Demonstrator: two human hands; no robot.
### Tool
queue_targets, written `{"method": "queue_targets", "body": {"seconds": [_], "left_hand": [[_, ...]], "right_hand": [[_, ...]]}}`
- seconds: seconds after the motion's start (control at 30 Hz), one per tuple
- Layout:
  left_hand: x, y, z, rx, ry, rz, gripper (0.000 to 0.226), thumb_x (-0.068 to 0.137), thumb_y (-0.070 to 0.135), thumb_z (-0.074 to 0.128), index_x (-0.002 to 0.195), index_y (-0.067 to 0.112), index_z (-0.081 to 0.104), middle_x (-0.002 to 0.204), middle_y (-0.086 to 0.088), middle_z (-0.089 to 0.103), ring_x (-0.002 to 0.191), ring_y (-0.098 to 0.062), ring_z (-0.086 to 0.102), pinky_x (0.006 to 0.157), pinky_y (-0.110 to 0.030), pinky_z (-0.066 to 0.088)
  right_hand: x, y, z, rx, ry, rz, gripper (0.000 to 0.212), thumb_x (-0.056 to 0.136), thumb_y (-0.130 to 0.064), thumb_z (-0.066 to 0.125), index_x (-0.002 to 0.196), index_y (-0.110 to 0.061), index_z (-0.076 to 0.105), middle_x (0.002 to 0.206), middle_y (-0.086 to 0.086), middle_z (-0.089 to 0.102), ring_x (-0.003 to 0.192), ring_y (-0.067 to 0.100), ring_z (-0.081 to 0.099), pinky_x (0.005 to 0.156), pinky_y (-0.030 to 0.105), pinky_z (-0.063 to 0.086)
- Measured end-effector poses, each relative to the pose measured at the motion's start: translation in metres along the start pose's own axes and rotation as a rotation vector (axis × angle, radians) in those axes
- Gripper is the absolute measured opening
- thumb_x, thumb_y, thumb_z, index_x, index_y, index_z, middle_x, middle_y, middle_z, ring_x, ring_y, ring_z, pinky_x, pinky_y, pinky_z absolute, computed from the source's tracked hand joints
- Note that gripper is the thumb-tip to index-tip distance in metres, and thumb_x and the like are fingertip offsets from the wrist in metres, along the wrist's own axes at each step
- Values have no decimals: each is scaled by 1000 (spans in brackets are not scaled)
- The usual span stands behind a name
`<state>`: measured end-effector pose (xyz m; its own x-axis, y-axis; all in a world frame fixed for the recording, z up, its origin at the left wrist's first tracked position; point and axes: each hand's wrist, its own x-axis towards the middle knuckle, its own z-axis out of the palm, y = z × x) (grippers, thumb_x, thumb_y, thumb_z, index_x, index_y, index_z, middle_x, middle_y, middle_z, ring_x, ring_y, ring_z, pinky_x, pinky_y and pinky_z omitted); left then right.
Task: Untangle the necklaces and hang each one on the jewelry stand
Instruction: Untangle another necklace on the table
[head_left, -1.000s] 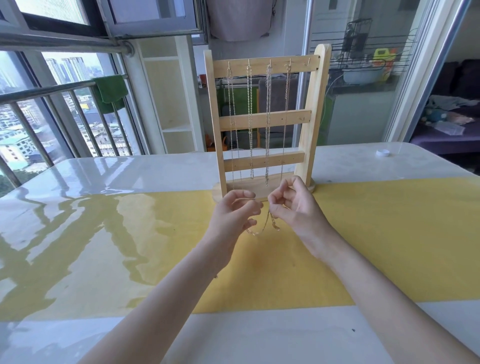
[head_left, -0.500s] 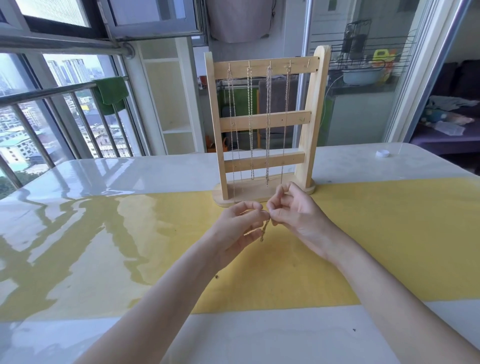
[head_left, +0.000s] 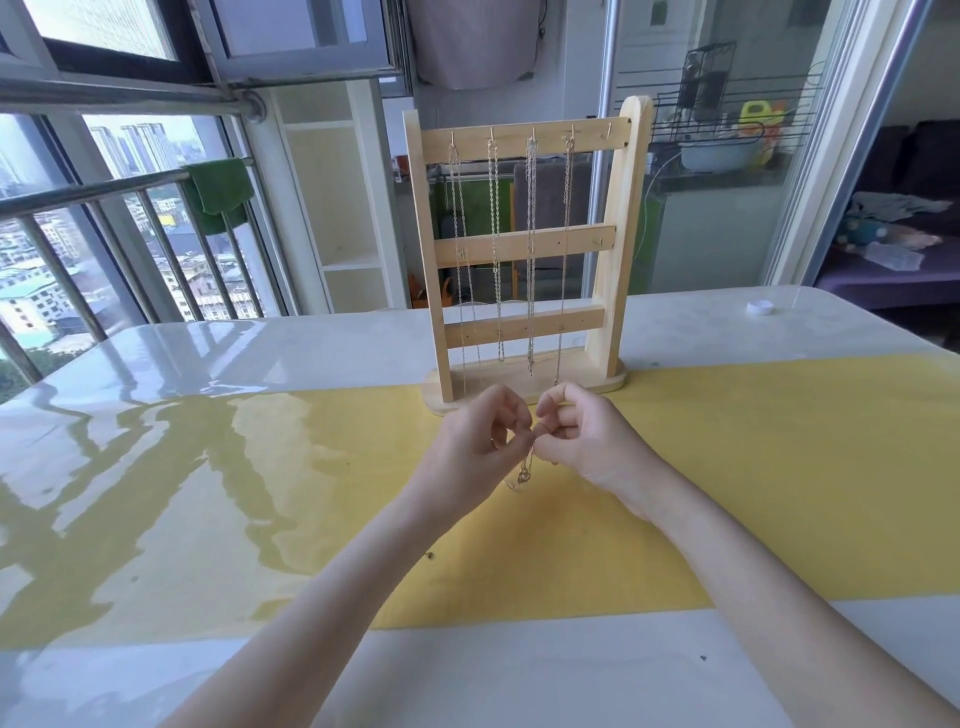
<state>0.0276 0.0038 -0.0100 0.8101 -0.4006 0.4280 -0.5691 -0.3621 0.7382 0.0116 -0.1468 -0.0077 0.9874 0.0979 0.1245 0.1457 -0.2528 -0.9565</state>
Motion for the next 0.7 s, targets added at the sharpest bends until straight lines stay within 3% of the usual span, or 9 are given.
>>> {"method": "queue_targets", "body": {"seconds": [0.07, 0.17, 0.3, 0.37, 0.47, 0.57, 0.7], "left_hand": [[-2, -1, 2, 172, 8, 149, 15, 85, -5, 55, 85, 10, 52, 70, 20, 51, 58, -4, 46, 54, -14, 35], [-2, -4, 3, 206, 24, 165, 16, 85, -5, 53, 87, 10, 50, 72, 21, 51, 61, -3, 49, 55, -19, 39], [-1, 0, 5, -73, 65, -122, 26, 90, -2, 55, 78, 18, 43, 70, 5, 55, 64, -16, 52, 61, -29, 45], [-1, 5, 5, -288, 61, -285, 22, 91, -1, 55, 79, 15, 43, 69, 1, 56, 62, -12, 53, 61, -26, 45], [-2, 10, 6, -416, 47, -379, 17, 93, 0, 51, 84, 12, 45, 68, 3, 58, 56, -1, 54, 59, -16, 46], [0, 11, 6, -500, 53, -416, 15, 95, 1, 49, 86, 12, 46, 69, 3, 55, 61, -5, 54, 63, -17, 47], [1, 11, 4, -555, 69, -444, 16, 96, 1, 48, 85, 13, 47, 69, 2, 49, 65, -10, 48, 69, -22, 46]], "right_hand": [[1, -1, 2, -148, 50, -43, 20, 75, -1, 65, 82, -18, 58, 69, -4, 55, 61, 7, 48, 66, 25, 43], [-1, -4, 4, -320, 96, -122, 15, 74, -3, 64, 82, -16, 64, 64, -8, 52, 54, 1, 46, 57, 13, 39], [-1, -6, 6, -455, 142, -227, 13, 75, -4, 63, 76, -16, 60, 63, -9, 50, 59, 5, 45, 58, 20, 38], [-1, -3, 7, -487, 173, -279, 16, 74, -2, 62, 71, -16, 56, 63, -7, 48, 60, 7, 44, 59, 24, 38], [0, 2, 6, -468, 197, -304, 24, 73, 0, 63, 65, -19, 51, 61, -6, 47, 58, 9, 42, 57, 21, 36], [-1, 5, 5, -338, 170, -214, 30, 76, 1, 63, 64, -25, 54, 61, -6, 53, 57, 4, 46, 57, 13, 37], [-1, 4, 1, -134, 131, -137, 25, 82, -4, 67, 70, -26, 65, 69, -5, 64, 65, 6, 54, 66, 19, 45]]}}
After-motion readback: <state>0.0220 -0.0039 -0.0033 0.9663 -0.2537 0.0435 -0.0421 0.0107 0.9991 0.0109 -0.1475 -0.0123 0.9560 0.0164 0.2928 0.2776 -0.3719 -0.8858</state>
